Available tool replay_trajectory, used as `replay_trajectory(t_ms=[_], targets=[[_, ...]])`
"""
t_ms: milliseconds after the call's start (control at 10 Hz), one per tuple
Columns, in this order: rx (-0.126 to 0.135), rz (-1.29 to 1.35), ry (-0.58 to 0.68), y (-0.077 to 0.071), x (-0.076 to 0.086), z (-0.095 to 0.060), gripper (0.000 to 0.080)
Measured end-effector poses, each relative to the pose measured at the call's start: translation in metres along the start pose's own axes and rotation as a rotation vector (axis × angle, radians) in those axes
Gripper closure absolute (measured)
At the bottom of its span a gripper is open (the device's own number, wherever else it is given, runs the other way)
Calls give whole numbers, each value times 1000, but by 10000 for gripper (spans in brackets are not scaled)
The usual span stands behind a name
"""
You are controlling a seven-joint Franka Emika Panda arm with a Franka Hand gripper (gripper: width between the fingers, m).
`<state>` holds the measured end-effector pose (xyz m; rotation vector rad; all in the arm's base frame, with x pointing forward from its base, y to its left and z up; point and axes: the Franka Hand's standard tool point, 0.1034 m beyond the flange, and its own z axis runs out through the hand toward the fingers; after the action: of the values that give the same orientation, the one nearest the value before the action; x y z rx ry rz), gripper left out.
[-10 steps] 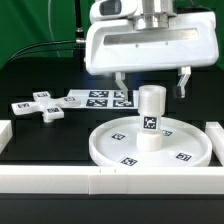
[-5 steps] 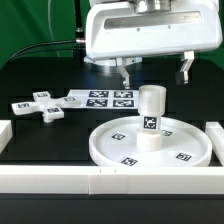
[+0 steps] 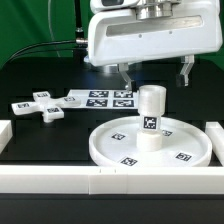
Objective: Assemble round table
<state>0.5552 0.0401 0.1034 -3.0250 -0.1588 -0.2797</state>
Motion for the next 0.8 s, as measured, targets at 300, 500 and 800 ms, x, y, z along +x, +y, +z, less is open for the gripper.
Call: replay_trajectory(t_ms=[300,500,800], targets=[[31,-10,-160,2,-1,-3,151],[14,-38,-131,3,5,-1,151],[-41,-164,-90,2,12,7,151]])
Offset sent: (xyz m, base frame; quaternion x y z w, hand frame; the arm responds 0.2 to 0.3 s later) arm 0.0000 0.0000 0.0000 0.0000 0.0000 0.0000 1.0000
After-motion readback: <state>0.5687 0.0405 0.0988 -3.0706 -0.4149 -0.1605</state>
